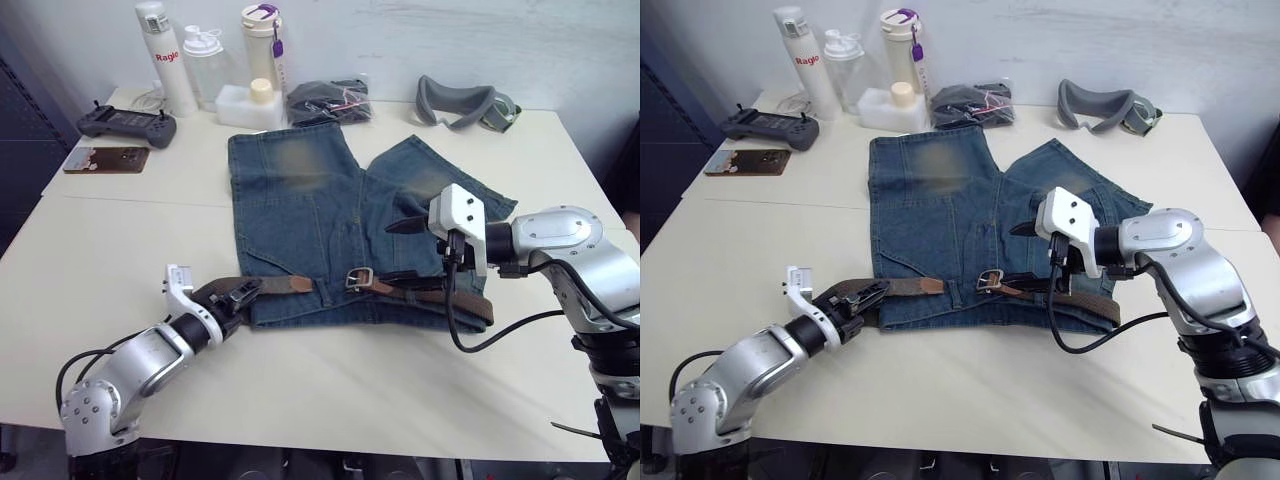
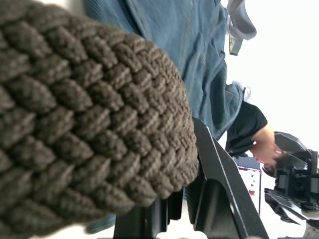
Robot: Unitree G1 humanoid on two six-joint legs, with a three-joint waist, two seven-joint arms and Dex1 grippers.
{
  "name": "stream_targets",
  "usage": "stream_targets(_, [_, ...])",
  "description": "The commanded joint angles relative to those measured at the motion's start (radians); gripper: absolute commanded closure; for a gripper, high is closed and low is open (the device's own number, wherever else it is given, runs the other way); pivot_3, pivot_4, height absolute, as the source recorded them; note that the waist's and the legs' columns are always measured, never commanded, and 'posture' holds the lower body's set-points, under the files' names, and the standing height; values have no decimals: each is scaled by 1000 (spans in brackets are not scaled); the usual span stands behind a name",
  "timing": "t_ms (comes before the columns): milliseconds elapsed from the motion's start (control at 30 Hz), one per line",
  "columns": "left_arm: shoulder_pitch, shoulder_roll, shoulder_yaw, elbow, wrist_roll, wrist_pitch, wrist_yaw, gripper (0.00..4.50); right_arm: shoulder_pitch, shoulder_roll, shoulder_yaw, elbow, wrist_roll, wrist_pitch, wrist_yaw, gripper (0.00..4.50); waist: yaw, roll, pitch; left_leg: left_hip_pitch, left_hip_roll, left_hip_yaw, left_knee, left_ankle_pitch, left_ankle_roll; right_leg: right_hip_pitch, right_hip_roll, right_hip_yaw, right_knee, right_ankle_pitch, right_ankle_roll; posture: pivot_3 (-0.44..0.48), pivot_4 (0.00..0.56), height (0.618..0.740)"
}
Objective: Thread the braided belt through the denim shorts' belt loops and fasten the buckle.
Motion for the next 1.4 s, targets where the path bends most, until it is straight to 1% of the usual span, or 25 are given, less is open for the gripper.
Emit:
stream_targets(33, [-12,5,-27,-1,-14,8,25,4500,4,-32,-37,-41,7,5,10,57,0,0,0,0,0,0,0,0,0,0,0,0,0,0,0,0,150,738])
stream_targets(133, [-19,3,-52,10,-14,19,42,4500,8,-48,-46,-45,4,9,5,57,0,0,0,0,0,0,0,0,0,0,0,0,0,0,0,0,150,738])
stream_targets(233, [-26,-20,-68,12,-14,16,59,4500,15,-59,-58,-53,13,22,-2,57,0,0,0,0,0,0,0,0,0,0,0,0,0,0,0,0,150,738])
stream_targets(333, [-28,-11,-67,13,-14,25,73,4500,34,-85,-69,-69,17,31,12,57,2,0,0,0,0,0,0,0,0,0,0,0,0,0,0,0,150,738])
stream_targets(433, [-34,15,-16,21,-14,35,68,4500,39,-113,-84,-86,47,59,44,57,2,0,0,0,0,0,0,0,0,0,0,0,0,0,0,0,150,738])
stream_targets(500, [-36,38,-1,23,-14,49,60,4500,38,-128,-91,-99,82,87,73,57,0,0,0,0,0,0,0,0,0,0,0,0,0,0,0,0,150,738])
stream_targets(600, [-42,80,1,44,-14,89,39,4500,29,-147,-91,-111,140,143,119,57,-1,1,1,0,0,0,-1,0,0,0,0,0,0,0,0,0,150,738])
stream_targets(733, [-38,106,-8,44,-14,114,23,4500,12,-160,-71,-92,138,158,138,57,-1,1,1,0,0,0,-1,0,0,0,0,0,-1,0,0,0,150,738])
stream_targets(800, [-39,110,-13,30,-14,115,18,4500,2,-159,-65,-80,129,156,140,57,-1,2,1,0,0,0,-1,0,0,0,0,0,-1,0,0,0,150,738])
stream_targets(1067, [-116,156,-12,33,-14,122,35,4500,-5,-155,-61,-86,132,186,128,57,0,2,1,0,0,-1,-1,0,0,0,0,0,-2,0,0,0,150,738])
stream_targets(1200, [-155,221,2,45,-14,155,14,4500,8,-158,-66,-91,124,186,116,57,-1,3,2,0,0,-1,-2,0,0,0,0,0,-2,0,0,0,150,738])
stream_targets(1267, [-155,263,-15,42,-14,169,17,4500,14,-155,-65,-94,118,184,106,57,-2,3,2,0,0,0,-3,0,-1,-1,0,0,-3,0,0,0,150,738])
stream_targets(1367, [-158,279,-33,44,-14,171,23,4500,18,-145,-69,-103,124,187,88,57,-1,4,3,0,0,0,-5,0,-1,-1,0,0,-4,0,0,0,150,738])
stream_targets(1400, [-164,268,-34,44,-14,163,32,4500,19,-141,-70,-105,125,188,81,57,-1,4,3,0,0,0,-5,0,-1,-1,0,0,-4,0,0,0,150,738])
